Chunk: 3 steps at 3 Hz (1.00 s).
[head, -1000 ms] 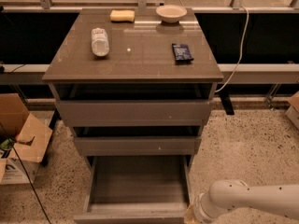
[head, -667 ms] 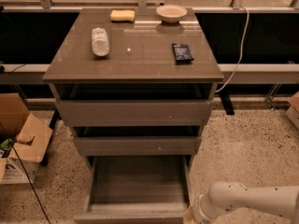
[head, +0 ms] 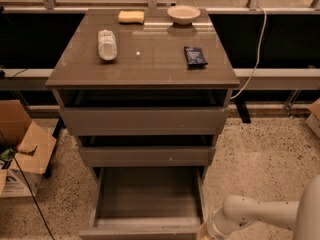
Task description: Close bottom drawer
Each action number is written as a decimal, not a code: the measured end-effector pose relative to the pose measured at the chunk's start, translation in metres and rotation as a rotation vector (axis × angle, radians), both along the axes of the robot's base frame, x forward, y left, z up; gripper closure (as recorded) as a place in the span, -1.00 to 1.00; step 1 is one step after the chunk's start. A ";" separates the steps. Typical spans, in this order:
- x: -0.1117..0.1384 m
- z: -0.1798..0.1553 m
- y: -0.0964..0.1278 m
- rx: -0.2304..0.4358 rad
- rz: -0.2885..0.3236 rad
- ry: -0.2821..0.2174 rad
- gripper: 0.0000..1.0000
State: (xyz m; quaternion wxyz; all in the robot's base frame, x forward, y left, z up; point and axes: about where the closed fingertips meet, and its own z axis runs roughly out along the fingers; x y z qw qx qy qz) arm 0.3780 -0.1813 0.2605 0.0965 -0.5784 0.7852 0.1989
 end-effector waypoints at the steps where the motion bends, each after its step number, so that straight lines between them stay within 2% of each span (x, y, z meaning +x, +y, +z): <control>1: 0.001 -0.028 -0.002 0.016 -0.020 0.039 1.00; 2: 0.010 -0.074 0.003 0.052 -0.056 0.098 1.00; 3: 0.014 -0.077 0.003 0.048 -0.064 0.095 1.00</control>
Offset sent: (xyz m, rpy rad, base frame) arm 0.0109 0.0001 -0.0832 0.0547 0.1071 -0.0679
